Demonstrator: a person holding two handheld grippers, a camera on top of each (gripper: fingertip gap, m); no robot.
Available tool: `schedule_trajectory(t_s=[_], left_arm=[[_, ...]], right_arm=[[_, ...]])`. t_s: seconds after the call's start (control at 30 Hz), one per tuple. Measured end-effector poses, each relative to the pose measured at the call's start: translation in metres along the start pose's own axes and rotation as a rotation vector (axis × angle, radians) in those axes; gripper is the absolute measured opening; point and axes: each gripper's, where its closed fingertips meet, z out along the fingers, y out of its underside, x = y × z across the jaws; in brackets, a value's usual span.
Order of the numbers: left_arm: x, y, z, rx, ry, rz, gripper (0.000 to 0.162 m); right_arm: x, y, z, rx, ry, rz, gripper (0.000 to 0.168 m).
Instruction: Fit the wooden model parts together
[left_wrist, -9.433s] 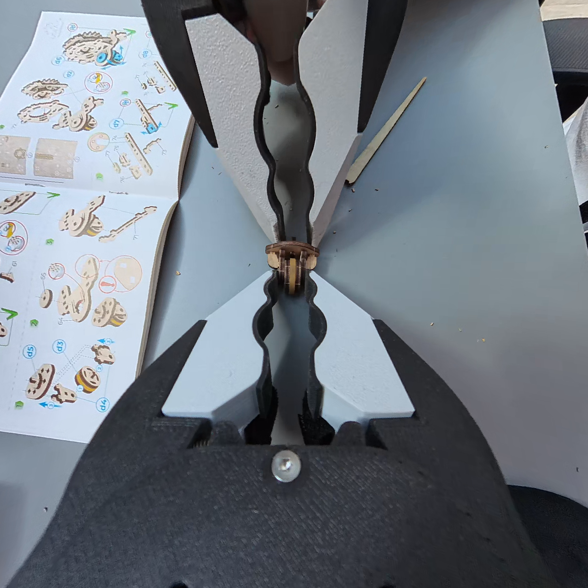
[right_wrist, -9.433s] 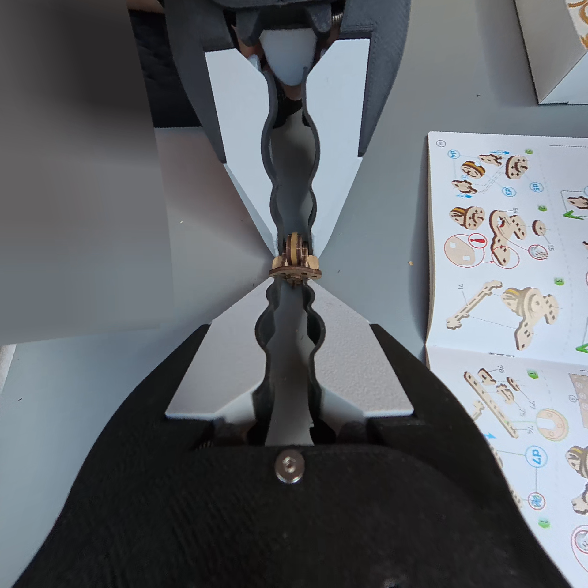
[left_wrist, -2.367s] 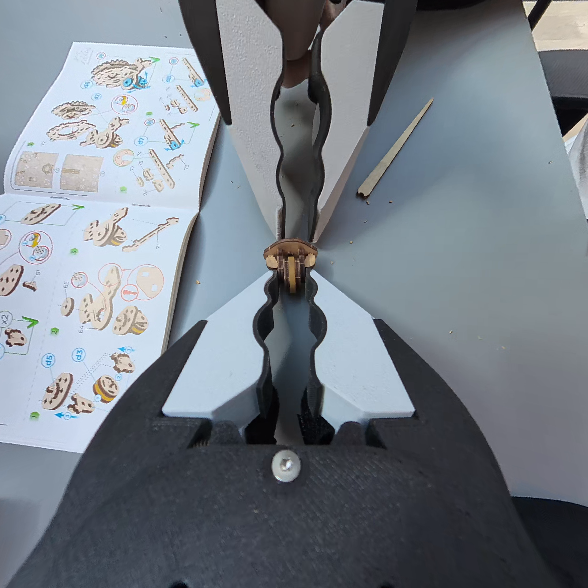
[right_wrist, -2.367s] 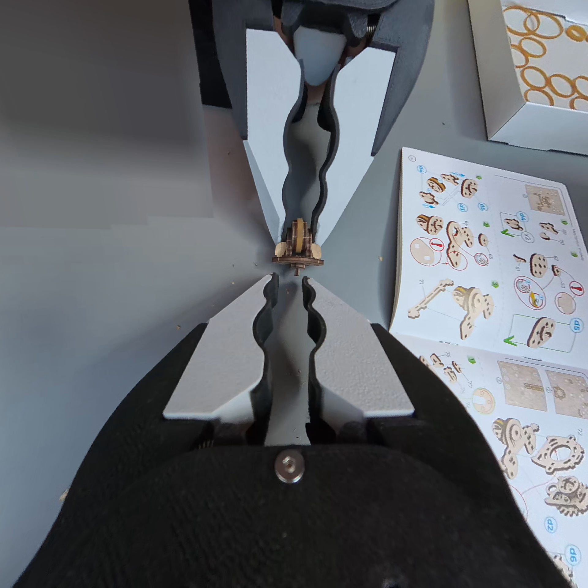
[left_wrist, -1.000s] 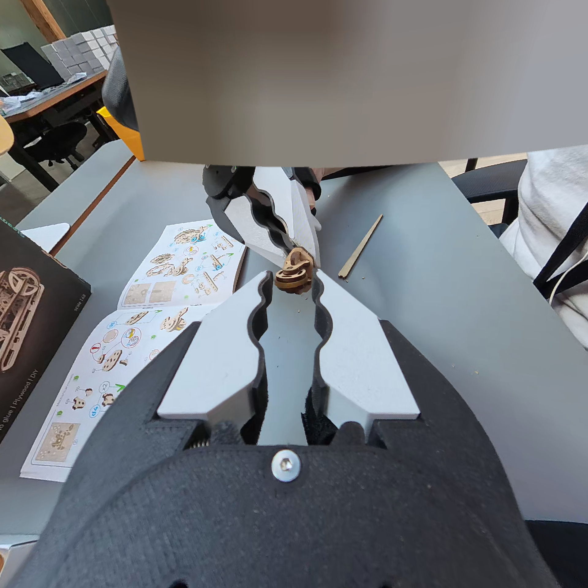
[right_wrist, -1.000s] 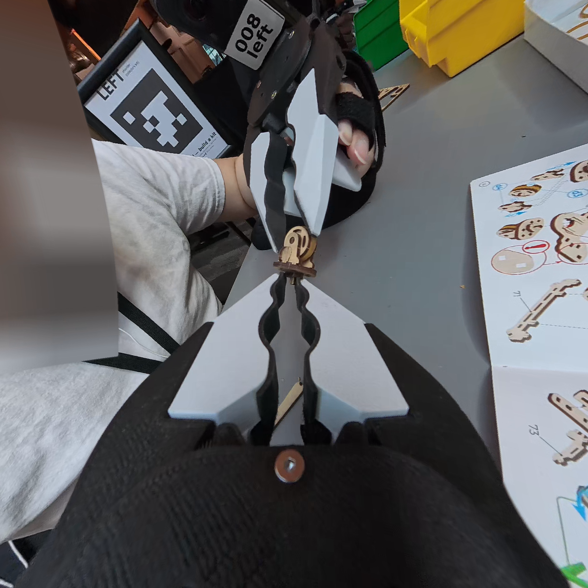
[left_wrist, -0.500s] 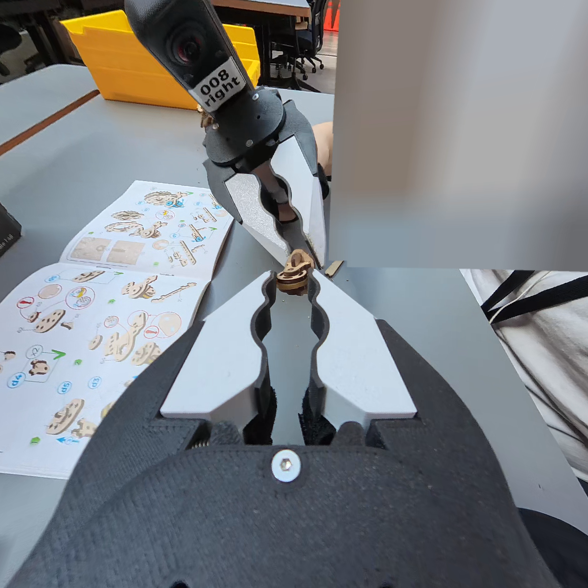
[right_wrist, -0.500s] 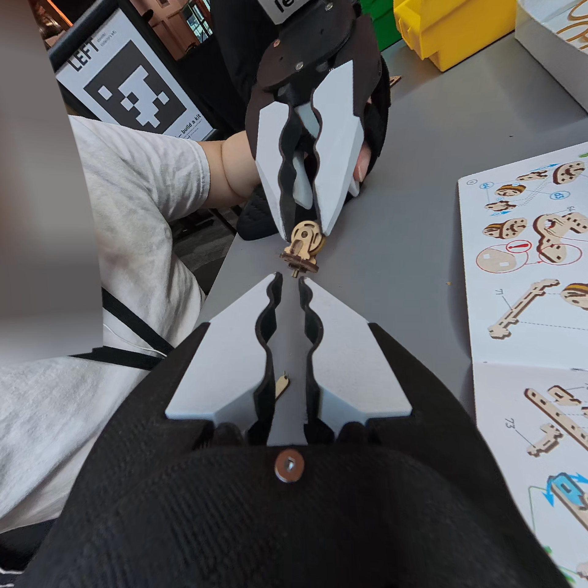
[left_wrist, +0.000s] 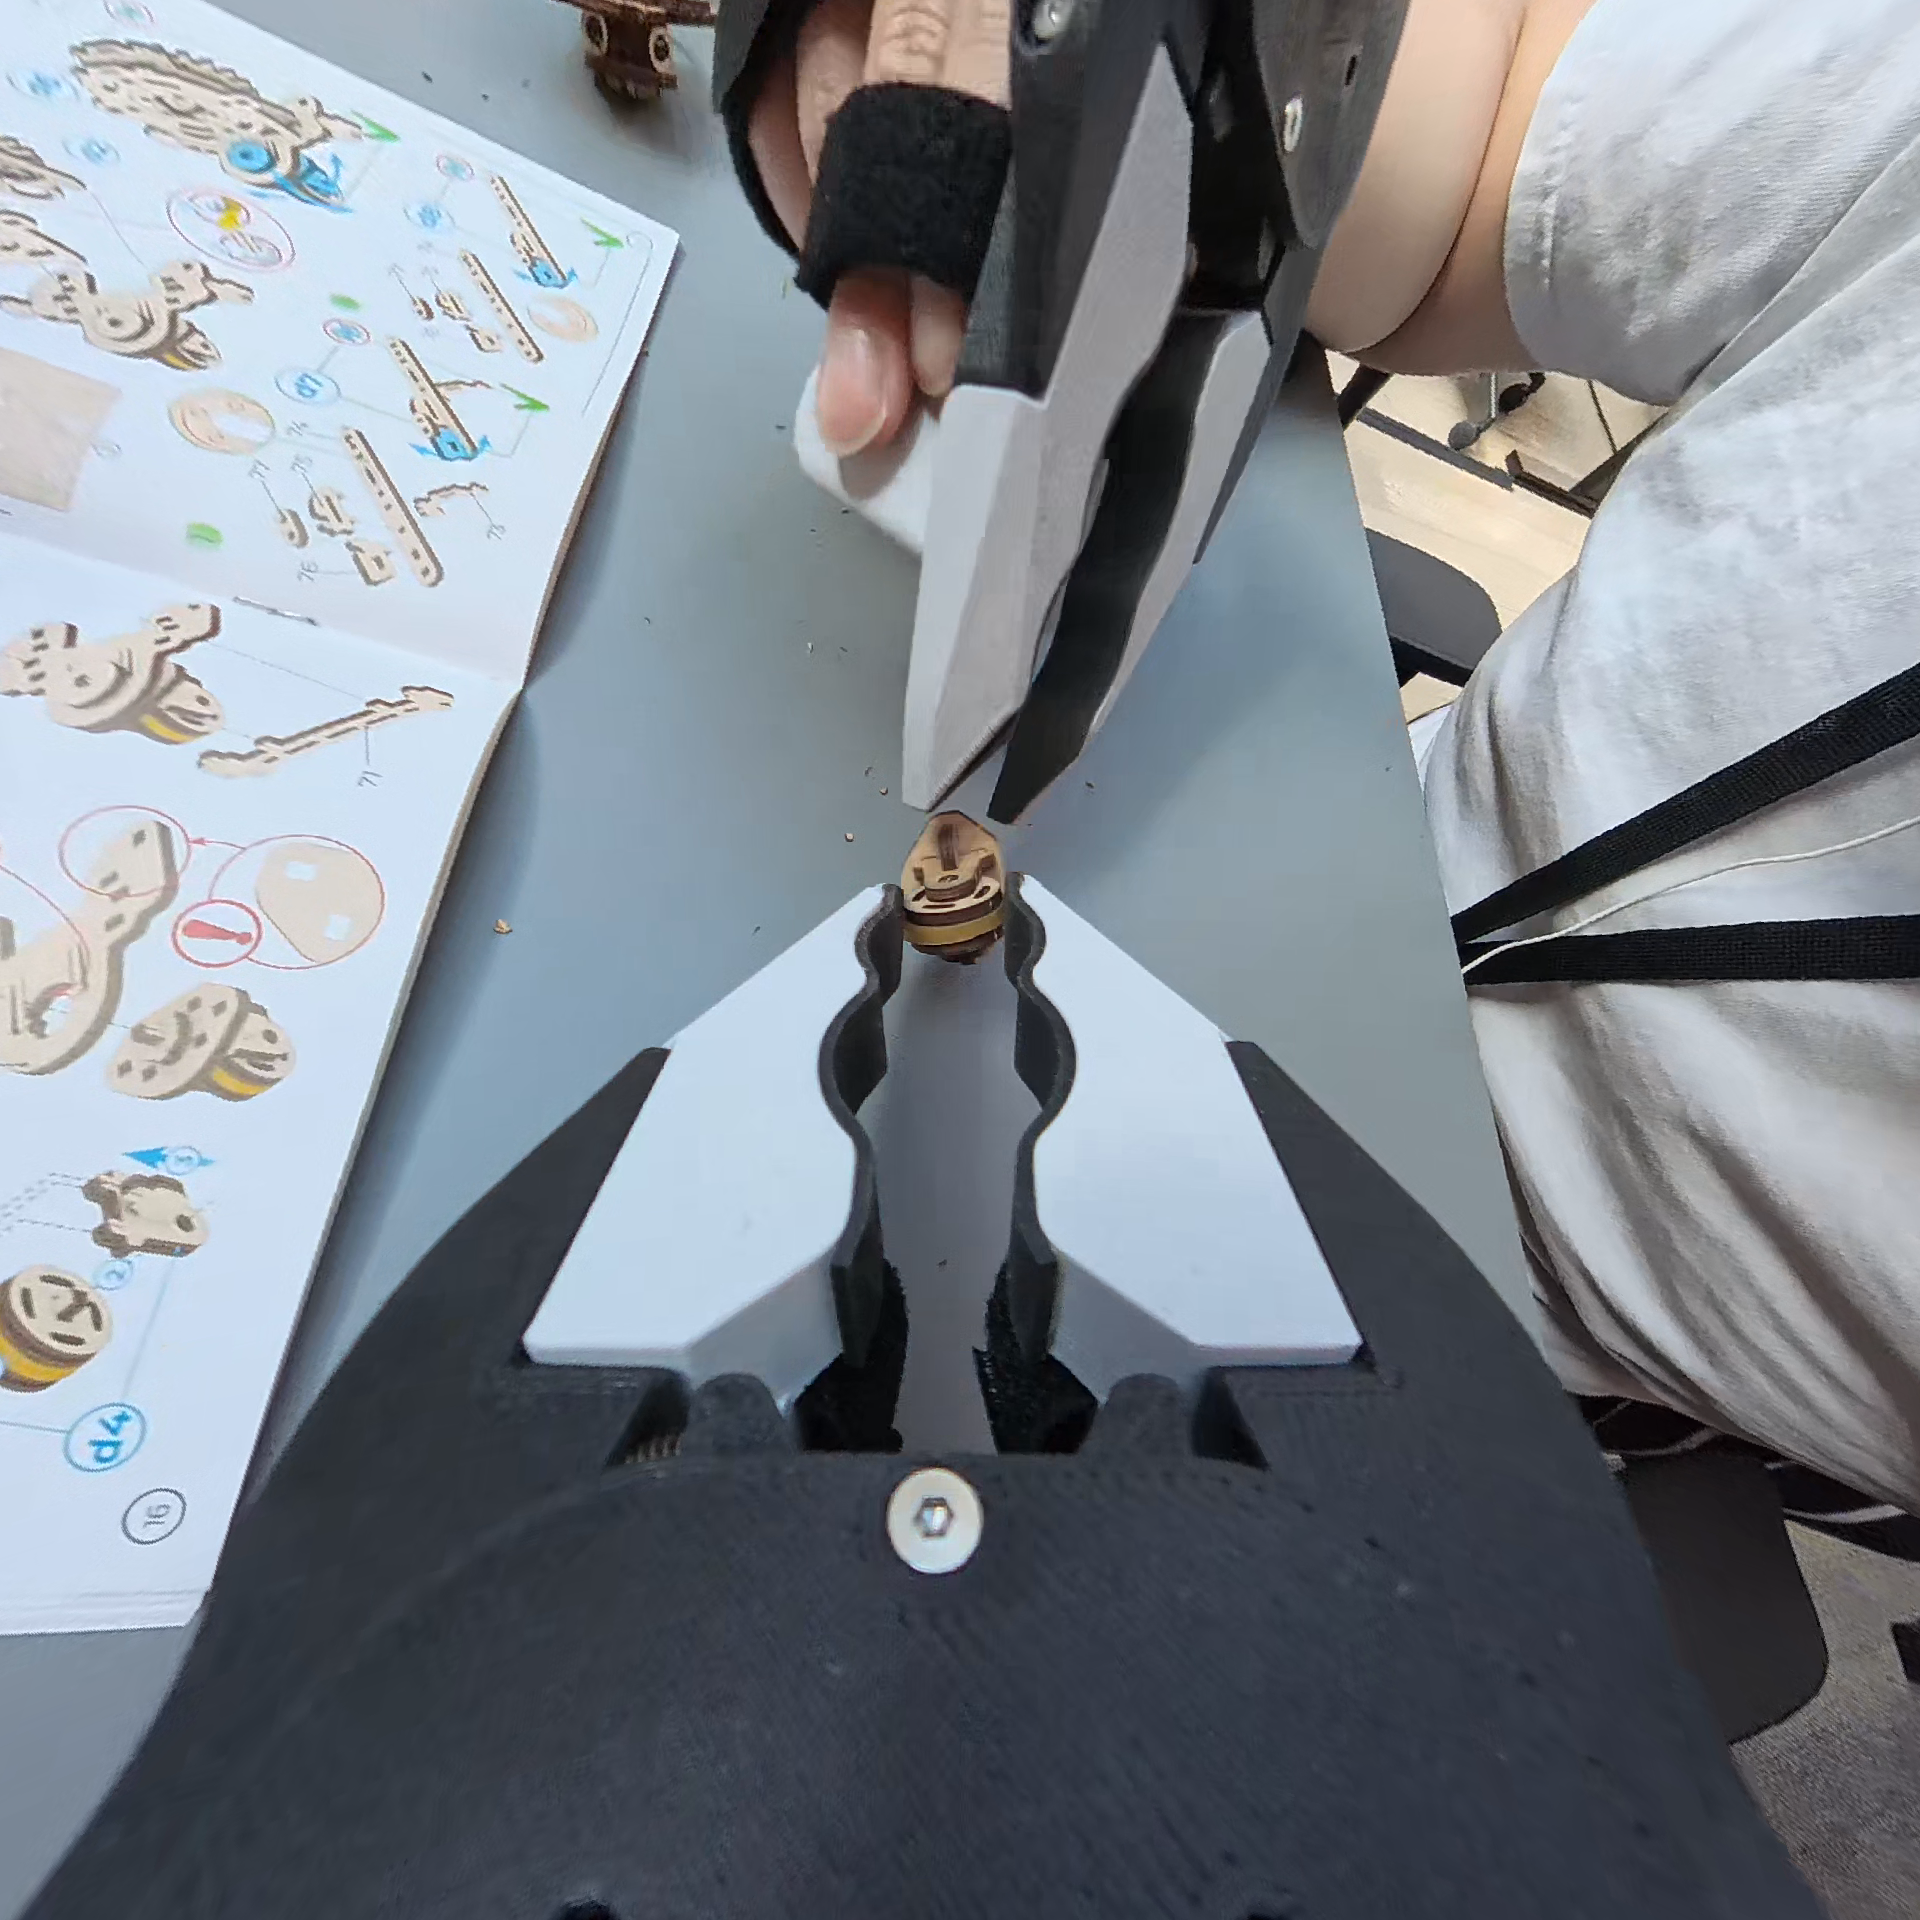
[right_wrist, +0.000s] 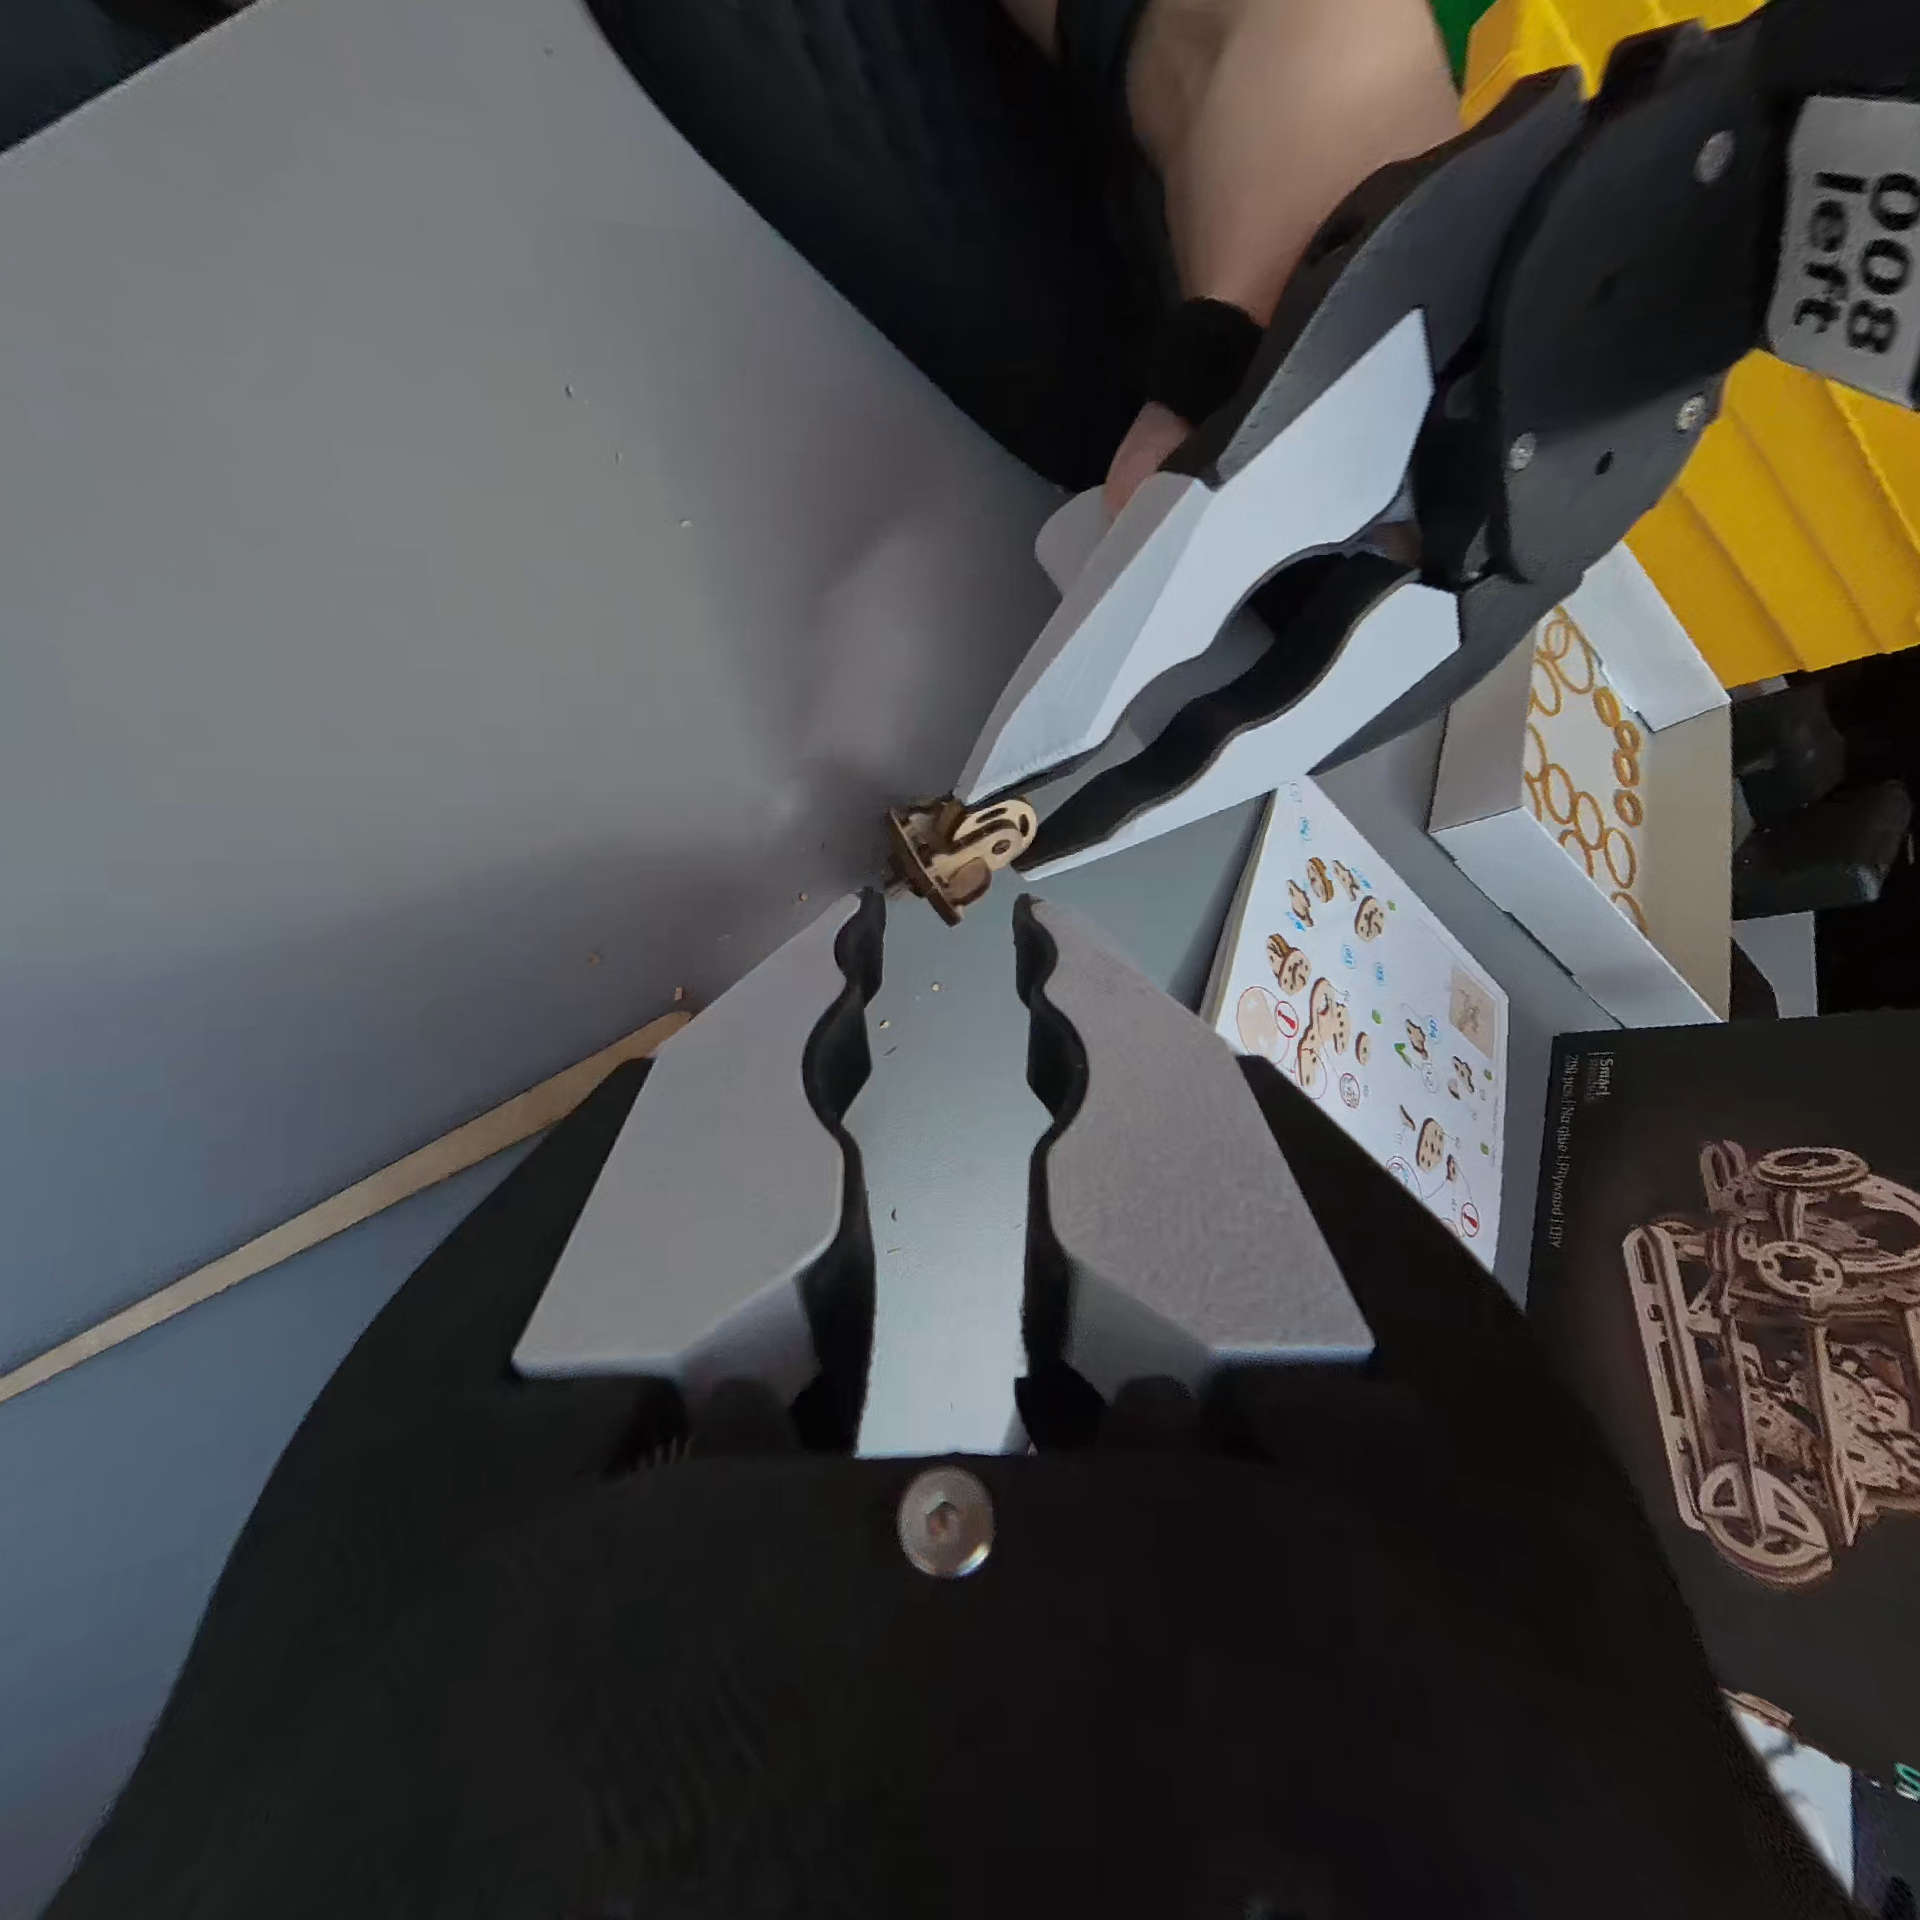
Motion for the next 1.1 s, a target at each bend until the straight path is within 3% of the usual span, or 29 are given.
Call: schedule_trajectory(t_s=[0.3,0.63,0.93,1.1], left_arm=[[0.0,0.002,0.004,-0.026,0.04,-0.071,0.017],[-0.004,-0.003,0.001,0.009,0.069,-0.098,0.017],[-0.01,-0.014,-0.021,0.138,0.003,-0.045,0.028],[-0.009,-0.012,-0.027,0.11,-0.2,0.268,0.02]], right_arm=[[0.002,0.018,0.012,-0.278,0.037,-0.183,0.017],[0.006,0.017,0.018,-0.281,0.111,-0.329,0.014],[0.013,0.023,0.015,-0.126,0.035,0.128,0.013],[0.009,0.028,0.014,-0.026,-0.083,0.457,0.013]])
